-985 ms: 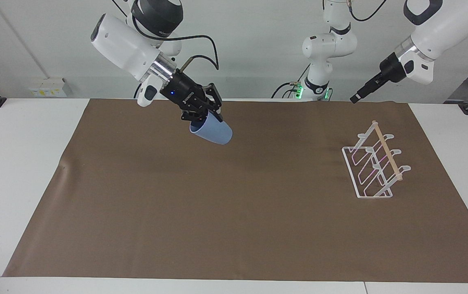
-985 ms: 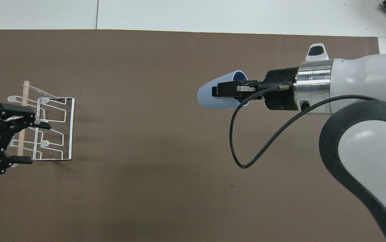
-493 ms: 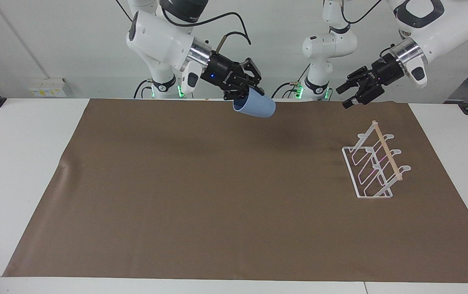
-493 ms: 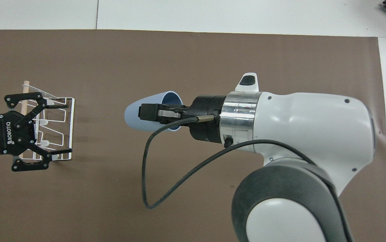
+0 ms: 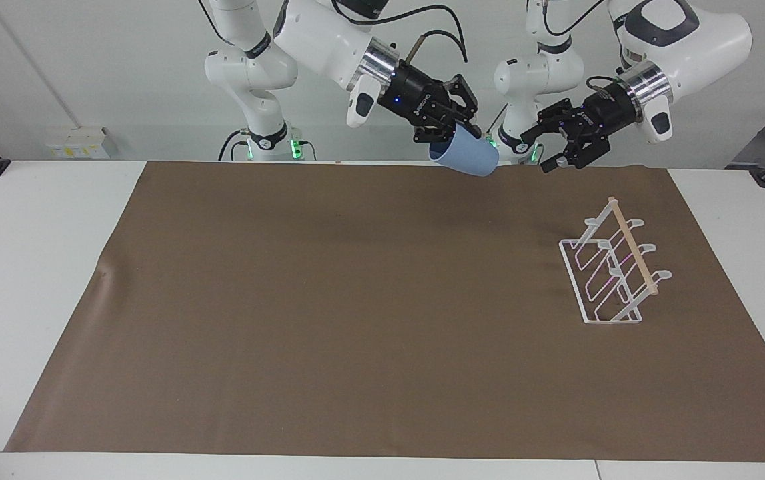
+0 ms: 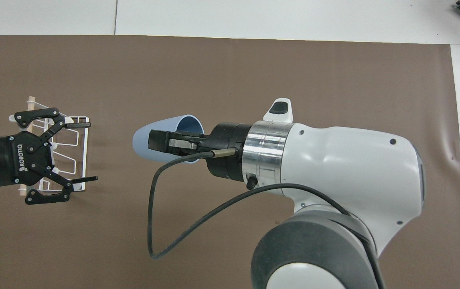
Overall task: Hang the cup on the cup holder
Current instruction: 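Lift the cup with the right gripper while the left gripper approaches, then close the left gripper on the cup held by the right gripper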
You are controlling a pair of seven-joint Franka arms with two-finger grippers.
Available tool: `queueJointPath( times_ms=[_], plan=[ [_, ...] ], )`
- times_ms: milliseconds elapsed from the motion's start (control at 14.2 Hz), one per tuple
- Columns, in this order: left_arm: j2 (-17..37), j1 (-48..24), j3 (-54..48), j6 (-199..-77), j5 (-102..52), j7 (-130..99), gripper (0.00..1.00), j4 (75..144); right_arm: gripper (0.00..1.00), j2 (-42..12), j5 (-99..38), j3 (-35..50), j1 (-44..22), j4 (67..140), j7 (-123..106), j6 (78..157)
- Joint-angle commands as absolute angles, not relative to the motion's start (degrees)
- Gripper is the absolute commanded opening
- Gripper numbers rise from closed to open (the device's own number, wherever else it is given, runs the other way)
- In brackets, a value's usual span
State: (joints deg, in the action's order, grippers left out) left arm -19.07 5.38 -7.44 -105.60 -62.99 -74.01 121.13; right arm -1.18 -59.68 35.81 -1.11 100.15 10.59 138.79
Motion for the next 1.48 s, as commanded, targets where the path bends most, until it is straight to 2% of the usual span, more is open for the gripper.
queueJointPath(
  times_ms=[0,422,1407],
  plan=[
    [-20.7,3.5,-7.3,-107.5,-64.1,-77.2,1.0,122.7,0.0,-0.2,-61.8,36.0,-0.9,100.8,12.1,138.1],
    [-20.2,-2.1,-8.4,-114.0,-63.9,-82.5,1.0,122.3,0.0,0.2,-61.8,36.0,-1.8,101.9,15.7,138.2],
    [-21.5,-1.3,-10.8,-113.7,-60.4,-80.3,1.0,125.2,0.0,0.7,-61.7,36.0,-1.9,102.7,15.8,138.1]
  ],
)
